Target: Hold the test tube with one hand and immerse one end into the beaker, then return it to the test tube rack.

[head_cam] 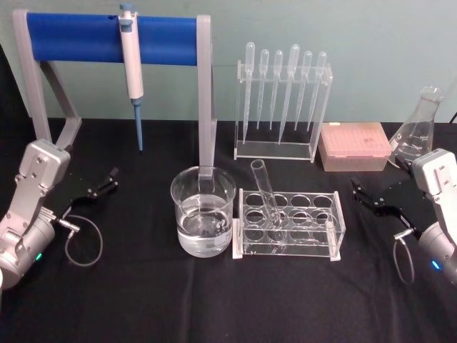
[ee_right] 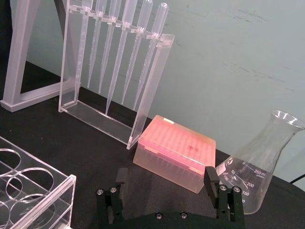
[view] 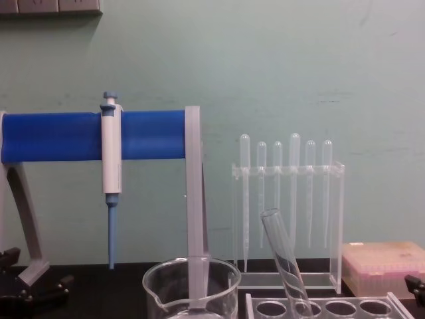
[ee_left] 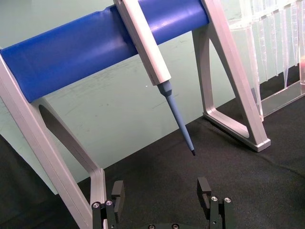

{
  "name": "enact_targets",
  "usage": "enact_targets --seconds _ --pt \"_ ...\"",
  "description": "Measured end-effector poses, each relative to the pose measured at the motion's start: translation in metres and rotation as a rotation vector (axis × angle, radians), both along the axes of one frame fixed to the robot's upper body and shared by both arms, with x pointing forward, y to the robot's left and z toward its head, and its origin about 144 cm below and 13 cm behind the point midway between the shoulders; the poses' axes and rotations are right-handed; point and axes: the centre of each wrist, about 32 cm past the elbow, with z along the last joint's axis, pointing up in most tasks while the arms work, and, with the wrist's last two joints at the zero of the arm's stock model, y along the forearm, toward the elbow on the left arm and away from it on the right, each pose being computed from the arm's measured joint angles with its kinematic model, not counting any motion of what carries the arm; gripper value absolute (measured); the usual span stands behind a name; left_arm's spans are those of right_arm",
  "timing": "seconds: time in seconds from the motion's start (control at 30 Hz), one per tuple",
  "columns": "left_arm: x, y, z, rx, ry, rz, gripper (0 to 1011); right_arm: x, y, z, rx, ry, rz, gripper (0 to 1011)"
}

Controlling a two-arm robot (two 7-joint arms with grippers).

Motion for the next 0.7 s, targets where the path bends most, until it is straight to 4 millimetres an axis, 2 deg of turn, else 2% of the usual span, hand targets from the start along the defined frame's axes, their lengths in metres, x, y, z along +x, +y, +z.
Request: enact_targets --seconds 0.1,0.33,0.43,0.6,0.7 --pt "0.000 0.000 0.000 0.000 0.000 0.000 1000 -0.003 0.000 0.002 -0.008 -0.005 -0.002 1004" --pt "0.000 0.000 0.000 0.000 0.000 0.000 1000 -0.028 0.002 0.022 -0.065 -0.013 0.018 1004" --pt "0.000 0.000 0.000 0.000 0.000 0.000 1000 -0.049 0.004 0.039 -0.040 0.010 0.087 1004" --pt "0.000 0.000 0.000 0.000 0.000 0.000 1000 -0.068 0.010 0.054 -0.019 0.054 0.199 1004" --pt "0.000 0.000 0.000 0.000 0.000 0.000 1000 -0.073 0.015 0.058 -0.010 0.070 0.248 1004"
